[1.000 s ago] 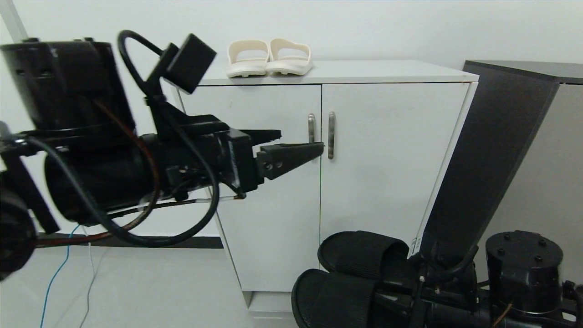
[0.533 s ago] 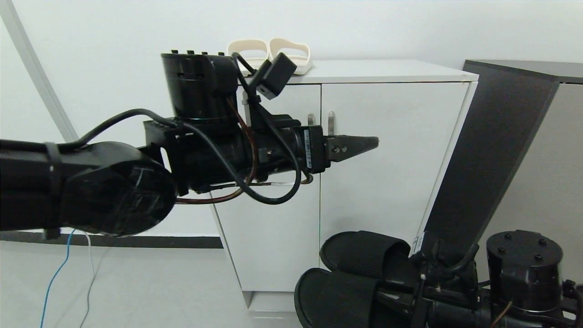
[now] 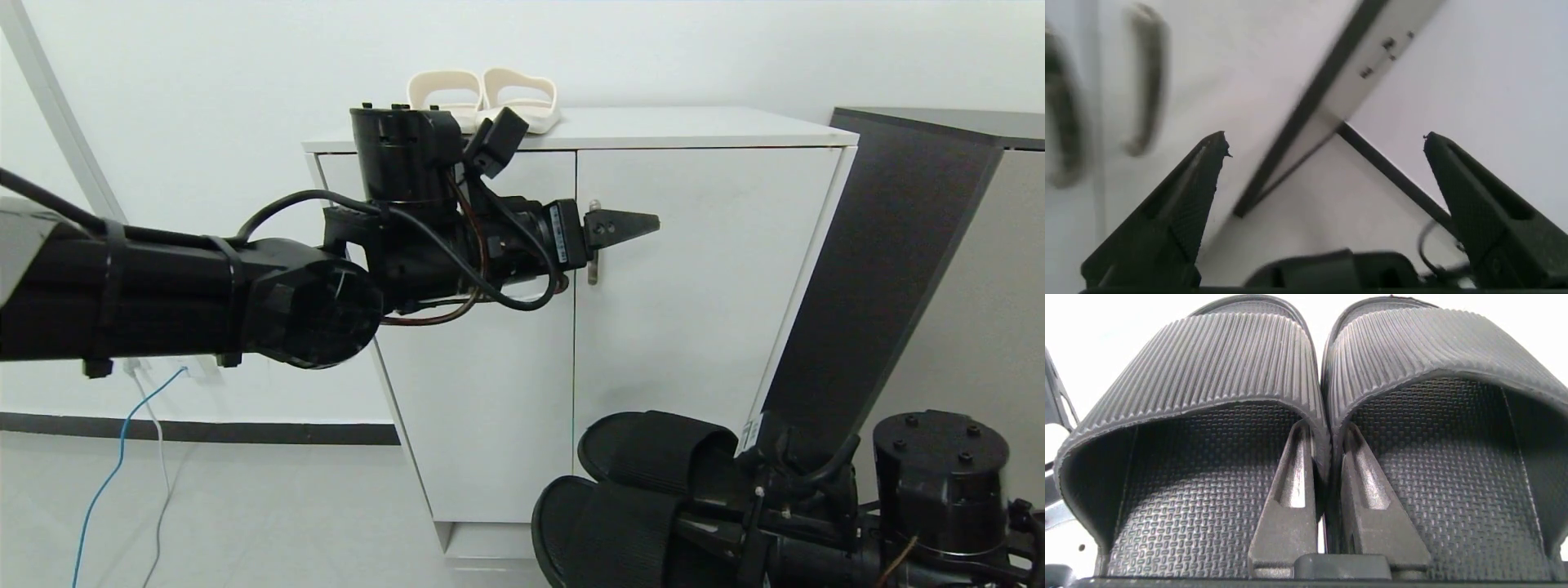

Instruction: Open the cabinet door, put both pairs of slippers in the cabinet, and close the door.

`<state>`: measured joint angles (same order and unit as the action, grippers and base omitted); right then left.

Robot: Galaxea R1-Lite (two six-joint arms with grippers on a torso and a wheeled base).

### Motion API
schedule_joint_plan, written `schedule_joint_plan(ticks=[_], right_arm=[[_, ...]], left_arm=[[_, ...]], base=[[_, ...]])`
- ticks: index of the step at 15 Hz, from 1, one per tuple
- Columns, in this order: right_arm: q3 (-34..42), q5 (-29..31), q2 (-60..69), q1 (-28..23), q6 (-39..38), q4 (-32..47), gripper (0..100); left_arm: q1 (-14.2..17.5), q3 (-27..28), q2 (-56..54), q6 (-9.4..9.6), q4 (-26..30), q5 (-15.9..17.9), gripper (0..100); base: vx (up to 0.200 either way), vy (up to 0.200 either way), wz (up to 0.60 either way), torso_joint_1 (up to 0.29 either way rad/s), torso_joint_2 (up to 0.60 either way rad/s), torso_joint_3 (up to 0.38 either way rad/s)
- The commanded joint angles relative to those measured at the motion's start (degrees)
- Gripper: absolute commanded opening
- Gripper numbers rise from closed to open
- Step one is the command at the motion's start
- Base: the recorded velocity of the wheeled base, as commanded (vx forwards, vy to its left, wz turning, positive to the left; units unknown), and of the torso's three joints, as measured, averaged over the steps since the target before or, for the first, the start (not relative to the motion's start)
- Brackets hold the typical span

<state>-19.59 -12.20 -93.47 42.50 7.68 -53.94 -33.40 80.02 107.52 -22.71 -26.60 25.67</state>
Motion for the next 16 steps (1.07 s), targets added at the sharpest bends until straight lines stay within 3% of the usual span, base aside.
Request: schedule_joint_plan(ticks=[1,6,10,16], right_arm=[[0.0,-0.1,-0.2,0.0,0.0,0.0,0],[0.0,0.0,-0.8,0.0,0.0,0.0,0],[0.0,0.0,-1.1,0.0,0.0,0.0,0],[0.1,0.1,-1.1,0.0,0.1,0.0,0]], left_arm=[[0.2,1.3,1.2,0.21,0.1,-1.7,100],[0.2,6.6,5.2,0.83,2.9,-6.3,100],[0.3,10.0,7.8,3.38,5.8,-11.6,100],[0.3,15.7,12.3,3.46,5.8,-11.6,100]], base=[[0.0,0.0,0.0,0.0,0.0,0.0],[0.0,0.0,0.0,0.0,0.0,0.0],[0.0,0.0,0.0,0.0,0.0,0.0],[0.0,0.0,0.0,0.0,0.0,0.0]])
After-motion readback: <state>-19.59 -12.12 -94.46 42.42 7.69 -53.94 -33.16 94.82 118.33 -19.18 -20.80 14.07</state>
